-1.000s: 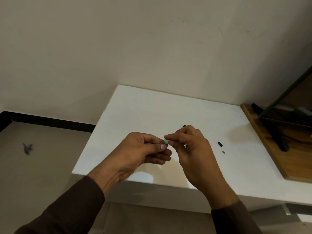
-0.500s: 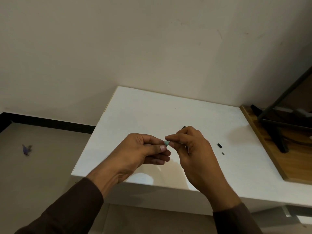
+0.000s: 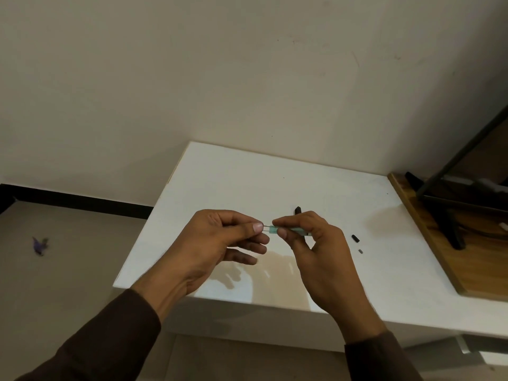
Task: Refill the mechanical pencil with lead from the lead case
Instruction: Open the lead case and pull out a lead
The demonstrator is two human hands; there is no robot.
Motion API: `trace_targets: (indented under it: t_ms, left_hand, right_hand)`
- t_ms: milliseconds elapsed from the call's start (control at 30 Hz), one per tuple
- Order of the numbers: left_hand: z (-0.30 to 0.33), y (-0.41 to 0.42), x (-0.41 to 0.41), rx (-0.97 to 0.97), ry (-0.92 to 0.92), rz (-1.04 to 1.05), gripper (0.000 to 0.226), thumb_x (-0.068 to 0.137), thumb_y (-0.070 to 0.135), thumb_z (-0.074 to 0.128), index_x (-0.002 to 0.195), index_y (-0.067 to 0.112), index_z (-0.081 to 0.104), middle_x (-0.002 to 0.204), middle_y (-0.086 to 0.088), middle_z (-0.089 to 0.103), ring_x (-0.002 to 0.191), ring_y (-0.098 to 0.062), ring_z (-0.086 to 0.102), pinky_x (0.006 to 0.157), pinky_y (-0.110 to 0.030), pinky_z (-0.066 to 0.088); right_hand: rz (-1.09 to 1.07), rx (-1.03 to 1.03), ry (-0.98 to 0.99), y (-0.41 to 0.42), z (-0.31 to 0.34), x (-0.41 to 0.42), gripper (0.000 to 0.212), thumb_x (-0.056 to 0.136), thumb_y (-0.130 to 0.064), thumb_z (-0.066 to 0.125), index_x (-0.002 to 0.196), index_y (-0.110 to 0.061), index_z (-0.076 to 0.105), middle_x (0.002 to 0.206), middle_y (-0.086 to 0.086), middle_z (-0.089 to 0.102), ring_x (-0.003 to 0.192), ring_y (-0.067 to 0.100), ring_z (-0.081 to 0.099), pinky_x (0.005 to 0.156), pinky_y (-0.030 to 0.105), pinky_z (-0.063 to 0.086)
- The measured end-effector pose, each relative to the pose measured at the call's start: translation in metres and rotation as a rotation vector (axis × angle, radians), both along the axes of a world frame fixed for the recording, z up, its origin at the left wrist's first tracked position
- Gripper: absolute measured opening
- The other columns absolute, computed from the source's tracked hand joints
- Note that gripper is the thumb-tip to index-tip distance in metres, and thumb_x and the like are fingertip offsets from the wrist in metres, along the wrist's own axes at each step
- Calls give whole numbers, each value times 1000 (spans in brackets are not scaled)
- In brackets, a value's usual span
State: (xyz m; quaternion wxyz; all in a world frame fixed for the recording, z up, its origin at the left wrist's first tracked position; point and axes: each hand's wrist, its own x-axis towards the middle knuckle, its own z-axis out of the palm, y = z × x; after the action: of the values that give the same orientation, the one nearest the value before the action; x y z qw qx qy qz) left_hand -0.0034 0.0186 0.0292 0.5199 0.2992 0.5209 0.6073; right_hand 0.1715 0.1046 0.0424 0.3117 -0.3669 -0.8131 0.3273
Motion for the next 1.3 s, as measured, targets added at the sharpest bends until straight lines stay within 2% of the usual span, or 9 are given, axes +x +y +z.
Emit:
trace_targets:
  t_ms: [300,367,467,567,700,800,933,1100,1300]
  left_hand:
    - [3,1,2,57,151,192,29,72,36,79,90,14,83,71,0,70,61,-14,62,49,-30,54]
    - [5,1,3,68,177,191,33,70,41,78,91,16,83,70,0,69,59,-13,61,48,-29,53]
    - [6,2,5,84,204,179,31,74,41,76,92,17,84,72,-4,69,60,-15,62,48,-30,54]
    - [7,2,7,95,230,175,16,86,29,73,91,19,84,72,-7,71,62,-16,64,49,-30,56]
    - [9,1,6,104,322,178,18,93,28,67,93,23,83,74,-7,71,62,-21,65,50,-32,57]
    - [11,1,7,120,400,190,18,93,35,66,94,27,82,72,-7,69,60,-31,64,50,-30,57]
    - [15,0,10,151,495,242,22,84,44,67,90,29,82,66,11,67,46,-16,57,45,-22,52]
    - [17,1,11,179,504,301,13,87,31,72,87,21,80,64,16,66,40,-9,52,43,-16,45]
    - [23,0,4,227,505,414,15,86,35,73,89,22,79,56,14,62,40,-8,52,44,-20,50]
  right_hand:
    - [15,-127,63,-6,-2,-6,18,96,-19,69,93,-37,70,82,-24,74,95,-16,62,77,-7,38]
    - [27,-145,88,-6,-1,-6,18,97,-20,68,93,-37,71,88,-26,74,95,-13,64,78,-5,40]
    - [42,-200,135,-6,-1,-6,13,97,-20,68,96,-33,73,93,-23,76,96,-6,68,83,6,46]
    - [47,-247,174,-7,0,-6,12,97,-19,68,98,-28,74,93,-19,78,96,0,72,93,27,54]
    - [61,-257,195,-8,-2,-6,14,98,-16,67,100,-28,73,95,-18,79,97,4,74,99,36,56]
    - [83,-258,211,-7,-4,-7,20,100,-13,64,108,-29,72,97,-17,79,99,7,74,95,30,58]
    - [104,-257,216,-8,-5,-9,28,102,-11,60,111,-34,72,100,-19,79,100,3,74,91,17,56]
    - [84,-277,218,-10,-3,-9,19,101,-15,62,107,-29,74,99,-17,80,100,3,73,96,27,57]
    - [70,-309,213,-8,-3,-7,14,101,-17,62,108,-25,72,101,-17,80,105,2,71,101,35,54]
